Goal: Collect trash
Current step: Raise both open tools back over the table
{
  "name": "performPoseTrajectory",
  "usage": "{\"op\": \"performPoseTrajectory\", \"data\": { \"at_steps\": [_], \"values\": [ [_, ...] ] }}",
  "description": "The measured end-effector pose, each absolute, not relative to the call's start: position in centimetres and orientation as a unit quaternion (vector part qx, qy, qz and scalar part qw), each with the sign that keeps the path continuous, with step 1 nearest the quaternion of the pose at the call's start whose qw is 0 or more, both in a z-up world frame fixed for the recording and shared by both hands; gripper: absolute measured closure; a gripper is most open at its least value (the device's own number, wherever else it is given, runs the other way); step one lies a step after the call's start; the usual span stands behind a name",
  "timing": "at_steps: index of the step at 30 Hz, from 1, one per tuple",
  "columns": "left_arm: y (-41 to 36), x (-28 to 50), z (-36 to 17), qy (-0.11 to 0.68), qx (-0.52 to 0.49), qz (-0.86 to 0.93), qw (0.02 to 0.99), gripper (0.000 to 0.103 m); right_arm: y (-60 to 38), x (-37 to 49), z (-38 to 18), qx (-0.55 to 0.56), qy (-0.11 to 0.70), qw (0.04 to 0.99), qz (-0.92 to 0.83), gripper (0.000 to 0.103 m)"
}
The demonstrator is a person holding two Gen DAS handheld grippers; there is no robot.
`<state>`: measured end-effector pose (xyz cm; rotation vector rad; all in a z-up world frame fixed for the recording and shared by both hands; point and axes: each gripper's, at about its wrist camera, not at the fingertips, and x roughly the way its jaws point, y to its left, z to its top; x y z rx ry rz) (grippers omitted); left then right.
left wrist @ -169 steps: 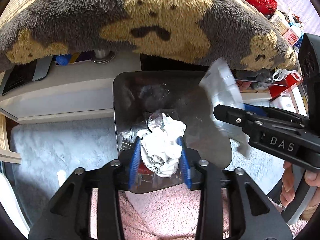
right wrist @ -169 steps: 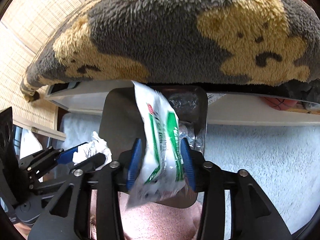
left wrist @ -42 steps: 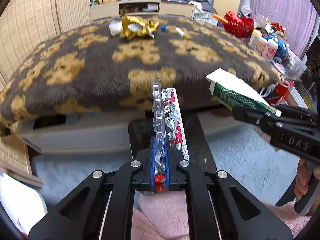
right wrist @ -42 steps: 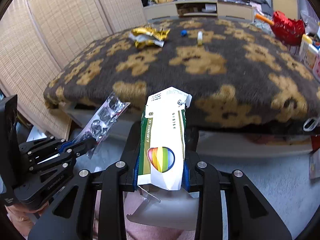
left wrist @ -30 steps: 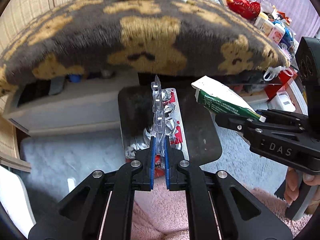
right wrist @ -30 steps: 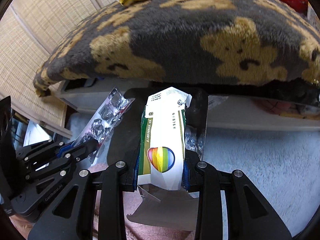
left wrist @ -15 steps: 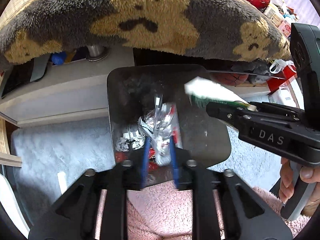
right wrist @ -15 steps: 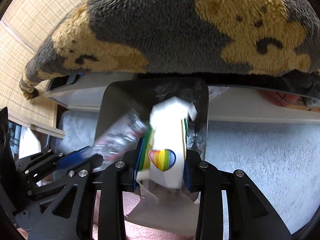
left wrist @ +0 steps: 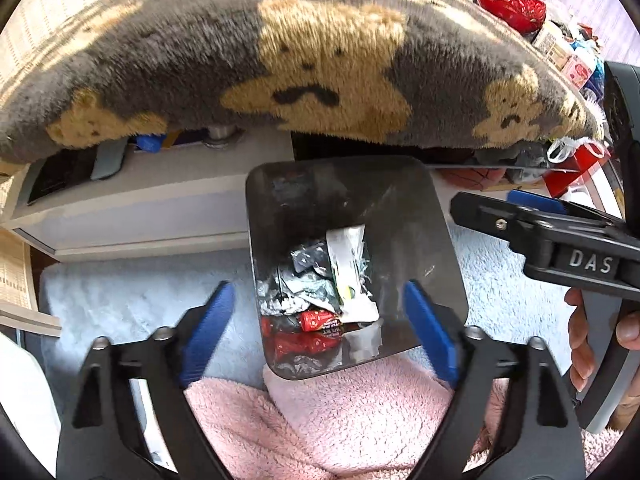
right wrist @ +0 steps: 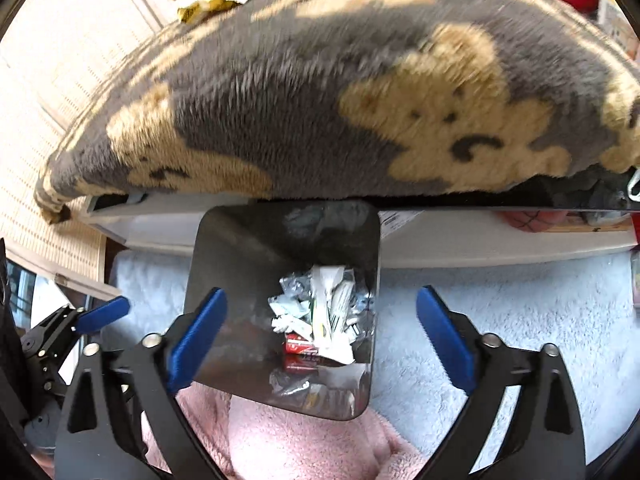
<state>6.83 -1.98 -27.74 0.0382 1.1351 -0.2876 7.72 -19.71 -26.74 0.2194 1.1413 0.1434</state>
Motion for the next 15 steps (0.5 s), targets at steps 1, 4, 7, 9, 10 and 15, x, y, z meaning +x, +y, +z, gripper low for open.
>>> {"op": "performPoseTrajectory", "data": {
  "at_steps": [1,4,7,9,10,15],
  "values": [
    [-1.9,6.7,-27.4,0.532,0.017,-0.135,0.835,0.015,-19.8,7.6,-26.4,0.103,0.536,0.835,0.067,0.004],
    [-1.7,6.5,-26.4,0.524,0.019,-0.131,0.842,0.008,-20.3,7.4,-25.1,0.103,0.526,0.841,0.067,0.004],
    [-1.4,6.2,-25.2,0.514,0.020,-0.127,0.848,0.008,-20.8,7.3,-24.0,0.109,0.516,0.847,0.066,0.004],
    [-1.1,6.1,-24.2,0.506,0.018,-0.123,0.854,0.008,-21.0,7.3,-22.9,0.113,0.506,0.853,0.066,0.004],
    [-0.9,6.2,-23.9,0.502,0.018,-0.121,0.856,0.008,-21.2,7.3,-22.3,0.114,0.500,0.856,0.066,0.004],
    [-0.4,7.2,-22.0,0.481,0.017,-0.117,0.869,0.008,-22.0,8.2,-19.6,0.114,0.469,0.873,0.063,0.004]
  ]
}}
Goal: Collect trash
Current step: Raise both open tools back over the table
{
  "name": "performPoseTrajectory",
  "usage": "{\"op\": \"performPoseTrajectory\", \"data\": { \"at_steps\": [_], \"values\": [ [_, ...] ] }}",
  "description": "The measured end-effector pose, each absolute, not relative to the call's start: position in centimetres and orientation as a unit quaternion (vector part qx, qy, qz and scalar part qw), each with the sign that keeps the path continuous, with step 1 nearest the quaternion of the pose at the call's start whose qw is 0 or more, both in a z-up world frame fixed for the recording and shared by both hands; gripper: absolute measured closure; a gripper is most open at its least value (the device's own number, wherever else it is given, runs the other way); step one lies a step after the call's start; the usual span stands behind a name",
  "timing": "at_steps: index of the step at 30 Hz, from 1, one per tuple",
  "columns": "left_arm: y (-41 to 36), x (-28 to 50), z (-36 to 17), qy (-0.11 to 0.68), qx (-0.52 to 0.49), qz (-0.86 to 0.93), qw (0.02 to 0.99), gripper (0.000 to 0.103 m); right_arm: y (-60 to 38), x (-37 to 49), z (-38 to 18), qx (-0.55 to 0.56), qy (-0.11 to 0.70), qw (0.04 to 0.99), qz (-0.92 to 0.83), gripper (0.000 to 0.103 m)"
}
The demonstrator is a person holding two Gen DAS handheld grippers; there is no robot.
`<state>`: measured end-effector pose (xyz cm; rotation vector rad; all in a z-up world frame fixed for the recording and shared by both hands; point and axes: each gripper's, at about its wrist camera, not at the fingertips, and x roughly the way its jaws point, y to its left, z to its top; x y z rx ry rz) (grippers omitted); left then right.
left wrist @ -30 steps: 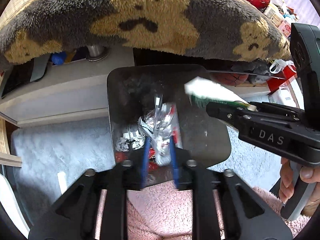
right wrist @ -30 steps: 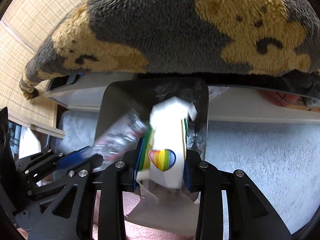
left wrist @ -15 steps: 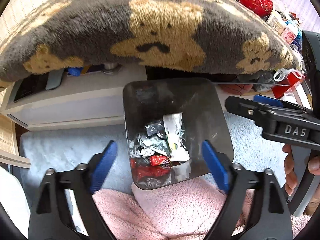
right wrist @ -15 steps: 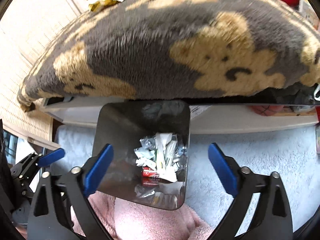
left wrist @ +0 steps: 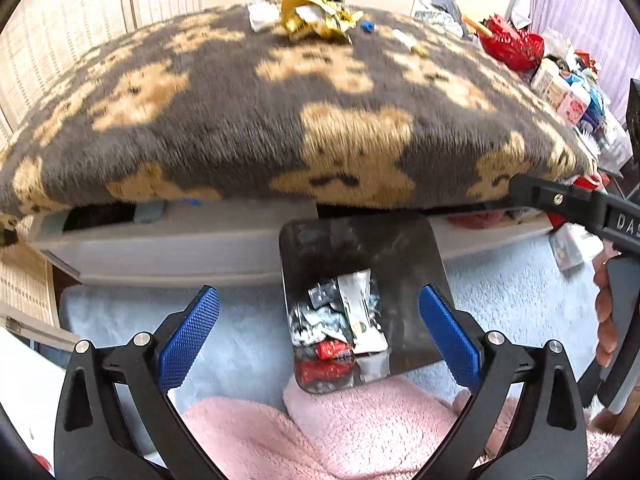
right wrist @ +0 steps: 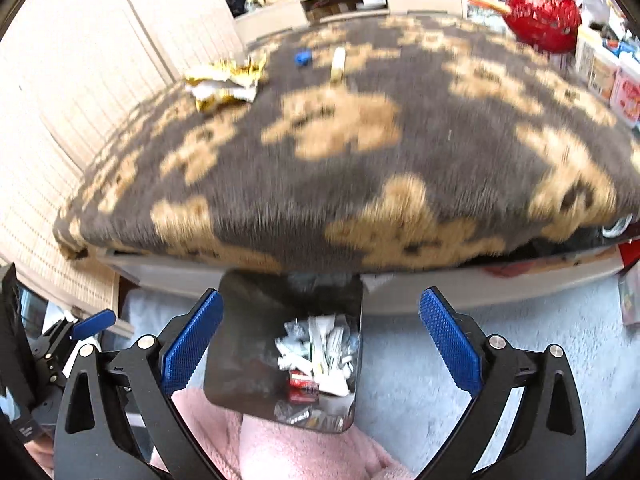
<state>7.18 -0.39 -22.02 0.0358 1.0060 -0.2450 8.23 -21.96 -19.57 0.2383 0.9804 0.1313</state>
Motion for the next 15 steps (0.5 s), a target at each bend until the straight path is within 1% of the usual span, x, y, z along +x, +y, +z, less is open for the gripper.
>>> {"op": "performPoseTrajectory", "data": {
  "at_steps": [5,15],
  "values": [
    [0.0,9.2,-20.6,0.466,0.016,-0.116,0.877,0.008,-22.6,10.5,-17.7,0.111,0.449,0.885,0.060,0.004],
    [-0.3,17.0,-17.3,0.430,0.023,-0.099,0.897,0.008,-23.2,18.2,-15.9,0.108,0.417,0.901,0.047,0.004]
  ]
}}
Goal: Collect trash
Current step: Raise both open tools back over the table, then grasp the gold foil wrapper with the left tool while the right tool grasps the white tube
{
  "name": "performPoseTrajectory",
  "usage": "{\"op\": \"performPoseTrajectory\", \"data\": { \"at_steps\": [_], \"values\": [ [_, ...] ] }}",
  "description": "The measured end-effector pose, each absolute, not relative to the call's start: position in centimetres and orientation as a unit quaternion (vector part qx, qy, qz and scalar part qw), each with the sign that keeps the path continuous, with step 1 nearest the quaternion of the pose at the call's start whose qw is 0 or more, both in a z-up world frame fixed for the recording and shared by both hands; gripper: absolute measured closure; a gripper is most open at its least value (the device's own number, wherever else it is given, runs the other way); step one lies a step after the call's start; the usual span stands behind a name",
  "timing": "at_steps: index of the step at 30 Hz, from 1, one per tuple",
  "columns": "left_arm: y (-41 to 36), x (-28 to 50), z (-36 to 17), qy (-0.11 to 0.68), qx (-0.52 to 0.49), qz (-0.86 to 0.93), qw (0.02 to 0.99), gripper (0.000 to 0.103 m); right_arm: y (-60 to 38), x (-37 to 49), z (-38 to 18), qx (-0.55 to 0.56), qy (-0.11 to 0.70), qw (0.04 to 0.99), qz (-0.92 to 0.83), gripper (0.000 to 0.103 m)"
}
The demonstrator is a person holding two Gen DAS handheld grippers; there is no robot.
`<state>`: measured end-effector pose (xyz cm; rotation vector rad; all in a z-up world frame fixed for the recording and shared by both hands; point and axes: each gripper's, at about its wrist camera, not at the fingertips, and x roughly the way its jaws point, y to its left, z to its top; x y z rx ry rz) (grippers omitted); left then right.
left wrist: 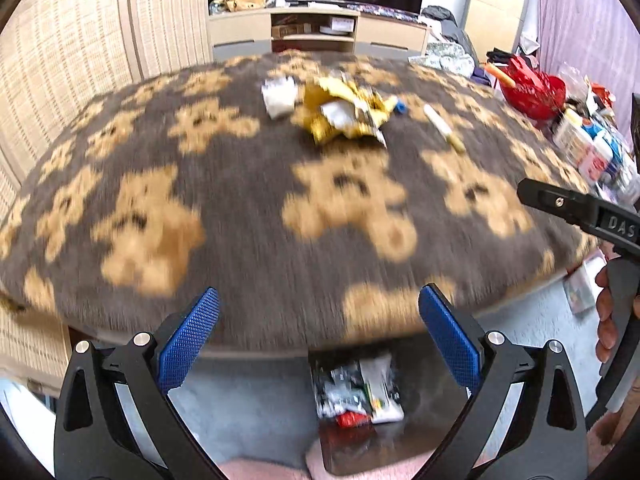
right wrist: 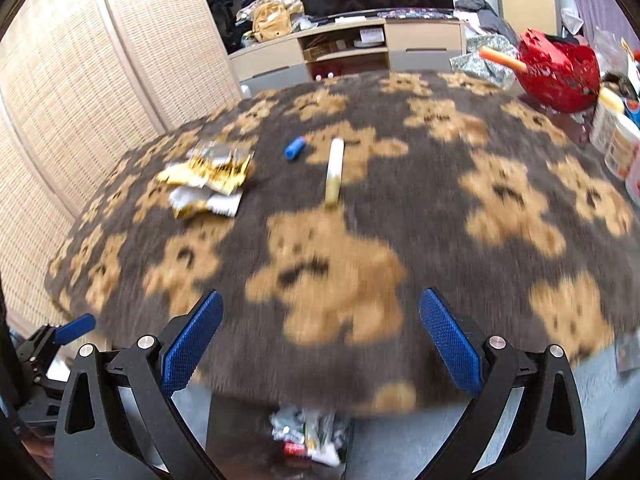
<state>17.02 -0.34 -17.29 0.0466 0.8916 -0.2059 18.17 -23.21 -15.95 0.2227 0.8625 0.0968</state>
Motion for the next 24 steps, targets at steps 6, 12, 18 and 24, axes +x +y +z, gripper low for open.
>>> {"op": "performPoseTrajectory", "data": {
  "at_steps": [6,12,18,24],
  "values": [
    [-0.8,22.1,-16.0,0.414,0.019,-0.106,0.904,0.008,-23.4,22.7,-15.8,0.107,0.408,0.906,0.043,0.015],
    [-1.6,27.1,-15.0,0.396,0.019,-0.110,0.912,0.008,-22.6,26.4,-16.4,0.093,0.415,0.904,0.050,0.035],
    [-3.1,30.8,-14.8,0.385,0.032,-0.124,0.914,0.008,-22.1,28.8,-17.6,0.094,0.422,0.900,0.051,0.040],
    [-3.9,33.5,-17.2,0.421,0.014,-0.142,0.896,0.023,-22.1,30.4,-19.0,0.093,0.437,0.893,0.048,0.047]
  ]
}}
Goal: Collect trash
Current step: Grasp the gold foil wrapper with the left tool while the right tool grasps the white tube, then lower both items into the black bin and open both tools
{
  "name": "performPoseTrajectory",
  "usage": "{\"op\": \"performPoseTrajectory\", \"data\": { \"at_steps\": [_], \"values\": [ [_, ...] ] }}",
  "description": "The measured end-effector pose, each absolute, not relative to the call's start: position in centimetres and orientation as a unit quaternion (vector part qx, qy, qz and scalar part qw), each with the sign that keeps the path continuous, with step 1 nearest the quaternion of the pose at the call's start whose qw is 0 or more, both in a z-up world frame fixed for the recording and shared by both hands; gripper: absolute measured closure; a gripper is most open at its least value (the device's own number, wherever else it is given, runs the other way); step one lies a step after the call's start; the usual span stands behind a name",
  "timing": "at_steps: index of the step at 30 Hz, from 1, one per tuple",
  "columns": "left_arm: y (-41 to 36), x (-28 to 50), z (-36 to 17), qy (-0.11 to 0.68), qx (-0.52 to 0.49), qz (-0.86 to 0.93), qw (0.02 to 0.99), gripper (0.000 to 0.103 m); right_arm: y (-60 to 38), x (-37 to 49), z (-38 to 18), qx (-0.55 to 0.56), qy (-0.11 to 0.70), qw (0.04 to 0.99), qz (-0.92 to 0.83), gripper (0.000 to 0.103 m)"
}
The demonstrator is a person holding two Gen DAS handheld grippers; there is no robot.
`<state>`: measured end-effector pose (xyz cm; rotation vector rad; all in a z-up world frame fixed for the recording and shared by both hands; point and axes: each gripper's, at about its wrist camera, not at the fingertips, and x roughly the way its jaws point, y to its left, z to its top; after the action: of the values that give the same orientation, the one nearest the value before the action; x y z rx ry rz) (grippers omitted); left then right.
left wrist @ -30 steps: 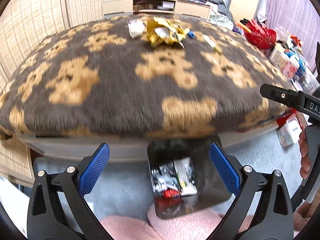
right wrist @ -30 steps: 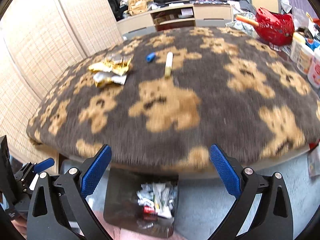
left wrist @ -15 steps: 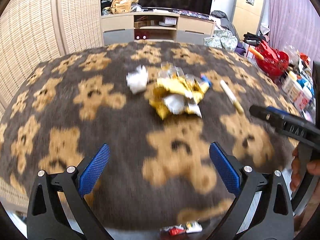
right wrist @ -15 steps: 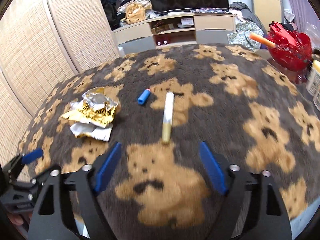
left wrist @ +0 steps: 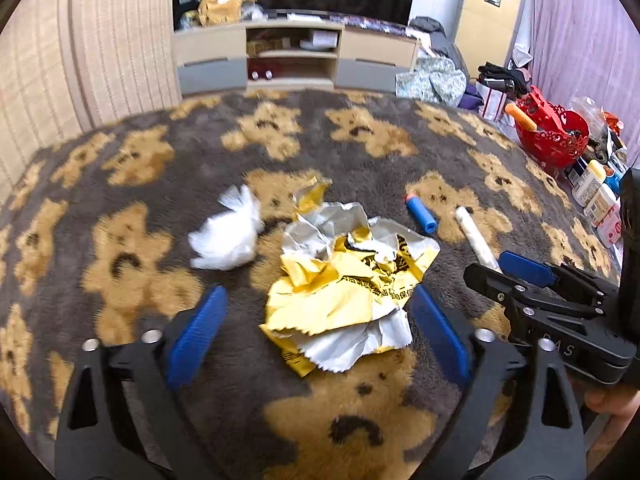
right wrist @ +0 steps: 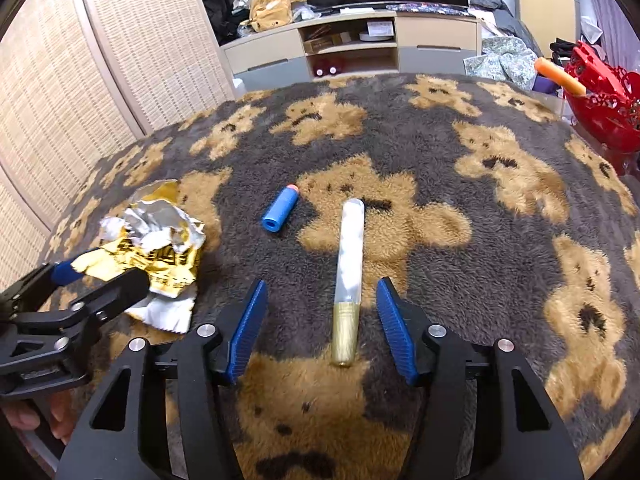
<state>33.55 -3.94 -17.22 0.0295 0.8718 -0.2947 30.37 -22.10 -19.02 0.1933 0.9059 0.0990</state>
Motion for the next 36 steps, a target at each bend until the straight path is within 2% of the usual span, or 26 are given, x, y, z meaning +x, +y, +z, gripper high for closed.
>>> {"op": "performPoseTrajectory", "data": {
  "at_steps": [6,8,12,14,26,36],
  "values": [
    [-4.6,33.9,-18.8,0.438,0.018,-0.160,0.884,0.051,-22.2,30.7,-19.6,0.074,0.442,0.894,0.032,0.067],
    [-4.8,33.7,-19.0,0.438,0.024,-0.163,0.884,0.057,-22.3,30.7,-19.7,0.063,0.441,0.895,0.021,0.079],
    [-5.2,32.9,-19.2,0.439,0.034,-0.162,0.883,0.063,-22.6,30.2,-19.7,0.057,0.441,0.896,0.016,0.085],
    [-5.3,32.3,-19.1,0.439,0.038,-0.160,0.883,0.065,-22.7,29.8,-19.7,0.060,0.442,0.895,0.018,0.088],
    [-5.1,25.4,-18.6,0.448,0.043,-0.158,0.879,0.068,-22.4,23.6,-19.4,0.070,0.457,0.886,0.046,0.088],
    [-4.2,16.8,-17.0,0.436,0.035,-0.149,0.887,0.068,-21.4,16.1,-16.3,0.063,0.435,0.896,0.070,0.089]
  ]
}}
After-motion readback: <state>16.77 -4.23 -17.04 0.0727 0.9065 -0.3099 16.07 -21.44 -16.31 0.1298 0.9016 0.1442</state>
